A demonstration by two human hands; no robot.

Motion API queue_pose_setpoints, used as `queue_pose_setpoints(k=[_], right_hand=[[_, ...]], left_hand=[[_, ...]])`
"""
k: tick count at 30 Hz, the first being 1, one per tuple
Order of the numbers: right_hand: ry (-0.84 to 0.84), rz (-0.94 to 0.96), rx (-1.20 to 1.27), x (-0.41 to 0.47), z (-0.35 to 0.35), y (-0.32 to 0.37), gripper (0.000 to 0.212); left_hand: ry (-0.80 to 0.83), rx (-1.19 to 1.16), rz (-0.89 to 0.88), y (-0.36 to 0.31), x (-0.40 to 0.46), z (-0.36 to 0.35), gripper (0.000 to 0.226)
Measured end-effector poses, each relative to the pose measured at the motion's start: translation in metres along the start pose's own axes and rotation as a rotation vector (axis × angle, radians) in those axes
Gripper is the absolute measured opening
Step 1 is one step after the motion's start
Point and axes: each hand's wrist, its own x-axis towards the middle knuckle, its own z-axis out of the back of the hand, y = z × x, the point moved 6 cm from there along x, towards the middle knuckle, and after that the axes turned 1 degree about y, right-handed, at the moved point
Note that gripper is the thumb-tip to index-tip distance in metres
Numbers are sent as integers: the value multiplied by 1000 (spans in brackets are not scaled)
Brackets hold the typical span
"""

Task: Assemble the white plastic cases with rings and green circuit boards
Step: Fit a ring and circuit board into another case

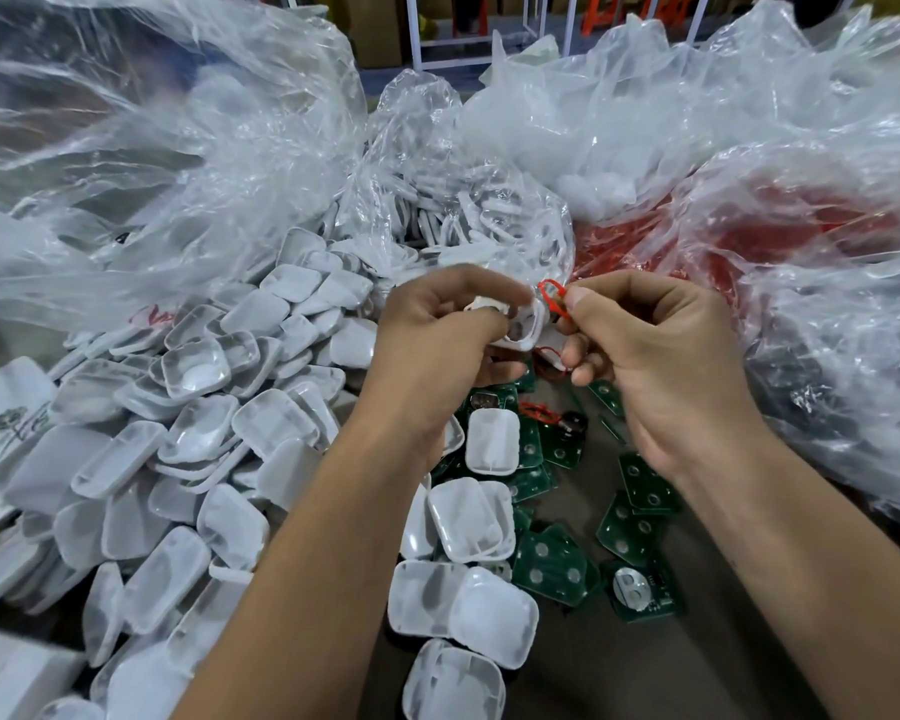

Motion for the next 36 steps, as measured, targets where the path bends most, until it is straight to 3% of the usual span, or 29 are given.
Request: queue_pose_setpoints(k=[6, 10, 15, 19, 24, 29, 32, 36], right_hand=[[20, 303, -271, -3, 0, 18, 5], [82, 404, -330, -3, -2, 24, 6], [148, 629, -551, -10, -12, 35, 7], [149, 690, -604, -12, -13, 37, 7], [151, 714, -623, -11, -13, 36, 5], [197, 553, -497, -7, -11, 27, 6], [163, 319, -332, -3, -6, 17, 12], [81, -105, 59, 1, -3, -5, 13]], left_hand=[[74, -36, 39, 4, 1, -3, 14], [59, 104, -91, -1, 1, 0, 5], [67, 307, -325, -16, 1, 1, 15], [32, 375, -427, -23, -1, 2, 22], [42, 364, -426, -24, -3, 1, 19], [91, 317, -419, -23, -2, 0, 16], [99, 276, -354, -18, 0, 1, 16], [79, 315, -353, -14, 1, 1, 22]])
